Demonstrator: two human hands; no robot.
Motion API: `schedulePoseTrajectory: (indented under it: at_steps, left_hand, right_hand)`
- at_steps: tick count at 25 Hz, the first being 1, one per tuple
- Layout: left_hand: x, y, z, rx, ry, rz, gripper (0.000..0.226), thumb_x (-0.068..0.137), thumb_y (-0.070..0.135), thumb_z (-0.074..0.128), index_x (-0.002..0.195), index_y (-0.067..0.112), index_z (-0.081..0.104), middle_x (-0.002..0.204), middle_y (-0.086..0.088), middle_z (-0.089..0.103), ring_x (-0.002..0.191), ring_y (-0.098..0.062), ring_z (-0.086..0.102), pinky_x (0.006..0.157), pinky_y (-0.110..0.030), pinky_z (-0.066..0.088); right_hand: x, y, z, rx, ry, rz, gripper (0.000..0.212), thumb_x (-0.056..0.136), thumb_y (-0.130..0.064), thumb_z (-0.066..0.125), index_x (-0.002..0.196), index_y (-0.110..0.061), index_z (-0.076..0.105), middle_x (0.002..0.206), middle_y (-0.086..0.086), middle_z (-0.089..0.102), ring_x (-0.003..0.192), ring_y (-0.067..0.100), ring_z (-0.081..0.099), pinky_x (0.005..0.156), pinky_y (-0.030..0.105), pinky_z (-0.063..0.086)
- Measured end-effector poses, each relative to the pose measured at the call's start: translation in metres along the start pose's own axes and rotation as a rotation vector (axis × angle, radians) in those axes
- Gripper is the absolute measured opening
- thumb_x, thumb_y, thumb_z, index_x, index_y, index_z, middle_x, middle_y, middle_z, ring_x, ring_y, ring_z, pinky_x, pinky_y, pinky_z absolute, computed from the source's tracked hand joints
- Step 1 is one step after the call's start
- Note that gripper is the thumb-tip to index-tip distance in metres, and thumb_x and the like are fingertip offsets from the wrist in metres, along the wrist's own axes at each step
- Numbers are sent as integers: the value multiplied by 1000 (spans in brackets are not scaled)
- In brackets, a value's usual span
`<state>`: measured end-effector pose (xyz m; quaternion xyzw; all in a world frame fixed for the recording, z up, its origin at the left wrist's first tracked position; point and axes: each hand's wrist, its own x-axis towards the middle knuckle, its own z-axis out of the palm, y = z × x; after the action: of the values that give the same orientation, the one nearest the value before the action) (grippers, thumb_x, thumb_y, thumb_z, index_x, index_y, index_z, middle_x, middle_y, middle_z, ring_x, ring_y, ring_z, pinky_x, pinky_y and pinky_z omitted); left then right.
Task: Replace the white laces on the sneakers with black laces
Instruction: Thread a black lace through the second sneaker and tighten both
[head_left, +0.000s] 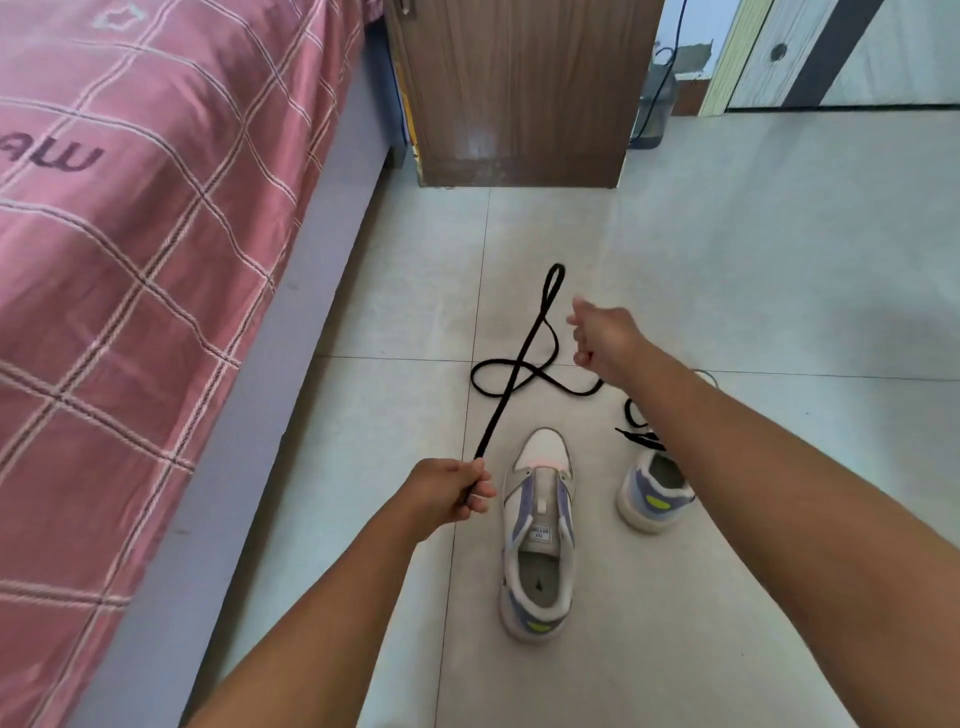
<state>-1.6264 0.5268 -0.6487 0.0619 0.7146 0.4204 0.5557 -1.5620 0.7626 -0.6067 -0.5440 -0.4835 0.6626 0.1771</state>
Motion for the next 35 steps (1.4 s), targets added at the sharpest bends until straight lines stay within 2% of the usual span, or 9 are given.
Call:
schedulePoseTrajectory:
  at_steps: [5, 8, 12, 15, 18, 21, 25, 28, 35]
  left_hand:
    - [25, -35, 56, -145, 58, 27, 23, 93, 21, 58, 77, 8, 67, 75, -7, 60, 72, -20, 53, 70, -27, 47]
    - [11, -68, 66, -152, 69, -32, 19, 92, 21, 60, 84, 6, 68, 72, -5, 62, 66, -17, 55, 66, -26, 47]
    - [-5, -88, 52, -228, 96, -65, 19, 91, 22, 62, 82, 7, 69, 62, -2, 54, 56, -13, 44, 56, -24, 39]
    - [-5, -83, 42, -337, 155, -39, 15, 91, 13, 60, 85, 0, 66, 58, -3, 53, 47, -10, 44, 47, -20, 41]
    - [-11, -83, 42, -330, 150, -20, 12, 87, 3, 63, 93, -8, 62, 65, -12, 59, 47, -10, 56, 54, -18, 53]
    - [-11, -85, 39, -289, 191, 21, 13, 86, -1, 64, 95, -9, 62, 69, -12, 65, 55, -12, 64, 62, -19, 57]
    - [-11, -83, 37, -292, 241, 65, 5, 83, -6, 64, 87, -4, 62, 76, -14, 65, 68, -20, 65, 67, -22, 58]
    - [-14, -81, 38, -232, 277, 89, 9, 81, -9, 65, 83, -1, 62, 76, -14, 65, 69, -22, 66, 69, -23, 59]
    - [-10, -87, 45, -90, 357, 167, 9, 80, -3, 69, 82, 3, 63, 73, -9, 67, 66, -19, 68, 74, -30, 58]
  right_hand:
    - [-51, 146, -32, 86, -96, 334, 33, 99, -11, 36, 70, -9, 52, 57, 3, 48, 52, 13, 38, 52, 22, 36]
    - [-85, 176, -46, 98, -176, 366, 30, 98, -13, 38, 76, -8, 58, 53, -2, 54, 55, 12, 46, 60, 22, 41]
    - [-107, 177, -50, -82, -205, 291, 24, 100, -26, 42, 93, -17, 63, 75, -8, 52, 68, 4, 41, 68, 23, 35]
    - [-106, 177, -55, -60, -205, 234, 19, 97, -15, 49, 86, -10, 64, 71, 2, 45, 61, 9, 37, 57, 20, 33]
    - [-108, 178, -55, 49, -239, 266, 12, 91, 4, 53, 83, -1, 61, 78, 9, 54, 66, 13, 49, 59, 15, 50]
    - [-104, 171, -56, -67, -220, 233, 12, 92, -8, 57, 92, -2, 66, 89, 2, 60, 79, 9, 50, 77, 22, 47]
    - [-99, 171, -54, -69, -193, 217, 14, 90, -3, 58, 97, 8, 63, 75, 6, 54, 64, 12, 49, 55, 15, 48]
    - [-97, 170, -50, -6, -172, 242, 12, 83, 14, 58, 80, 3, 60, 79, 14, 58, 67, 20, 61, 58, 17, 56]
    - [-103, 179, -41, -161, -103, 127, 18, 80, 12, 64, 76, -6, 62, 70, 10, 62, 59, 16, 61, 53, 14, 52]
